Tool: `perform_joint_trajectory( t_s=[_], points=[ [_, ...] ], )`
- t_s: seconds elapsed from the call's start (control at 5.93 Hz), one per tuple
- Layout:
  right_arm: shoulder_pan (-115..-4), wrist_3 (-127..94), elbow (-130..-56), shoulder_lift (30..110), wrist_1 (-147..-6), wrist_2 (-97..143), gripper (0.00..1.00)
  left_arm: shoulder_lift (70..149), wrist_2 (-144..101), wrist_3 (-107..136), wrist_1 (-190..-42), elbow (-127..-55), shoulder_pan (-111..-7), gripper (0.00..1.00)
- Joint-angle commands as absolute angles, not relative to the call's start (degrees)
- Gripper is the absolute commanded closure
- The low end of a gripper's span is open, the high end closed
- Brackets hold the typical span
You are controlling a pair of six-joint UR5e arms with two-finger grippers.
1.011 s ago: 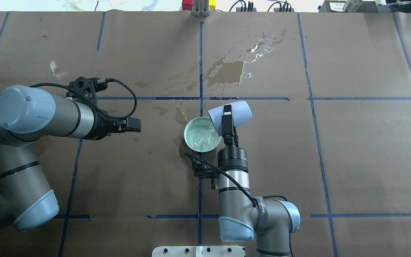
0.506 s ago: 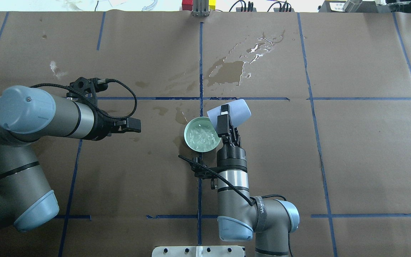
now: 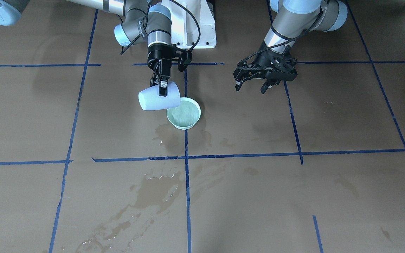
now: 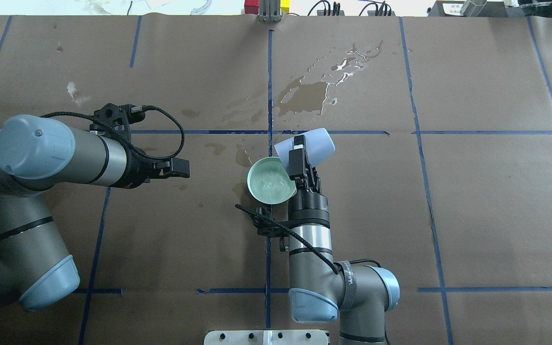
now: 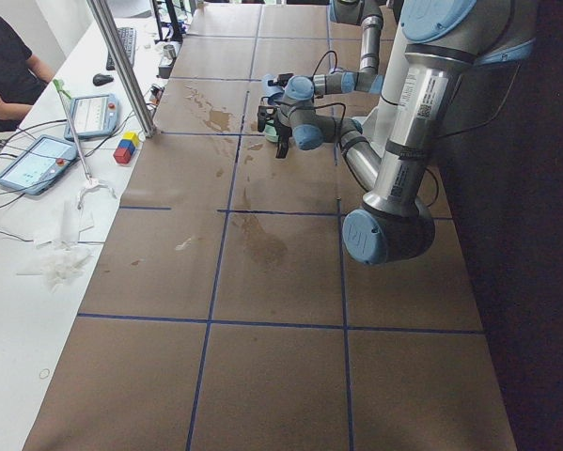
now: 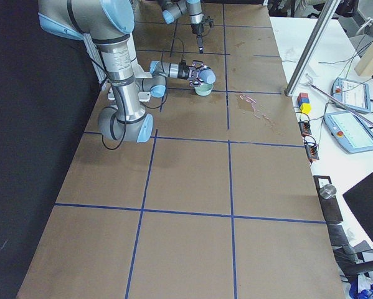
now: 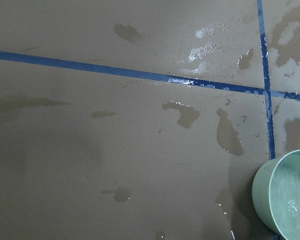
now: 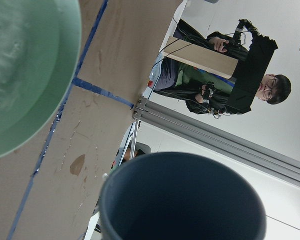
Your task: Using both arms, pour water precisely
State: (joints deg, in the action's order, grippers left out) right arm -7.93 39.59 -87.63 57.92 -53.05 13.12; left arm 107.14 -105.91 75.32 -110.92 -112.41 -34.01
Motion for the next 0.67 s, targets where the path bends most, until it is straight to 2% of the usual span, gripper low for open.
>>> perform_joint_trajectory(
  t_s=[0.0,0.17,0.51],
  points=[
    [-8.1,21.6,-88.1,58.0,-52.9,14.2,0.91,107.1,-105.8,75.3,-110.9,-112.5,-34.0,0.0],
    [-8.4,10.4,-88.2,58.2,-52.9,15.0,0.89,107.1,-105.8,75.3,-110.9,-112.5,-34.0,0.0],
    [-8.5,-13.0,-93.1,60.6,-51.8,16.9,0.94,107.2,-104.6,75.3,-110.9,-112.6,-34.0,0.0]
  ],
)
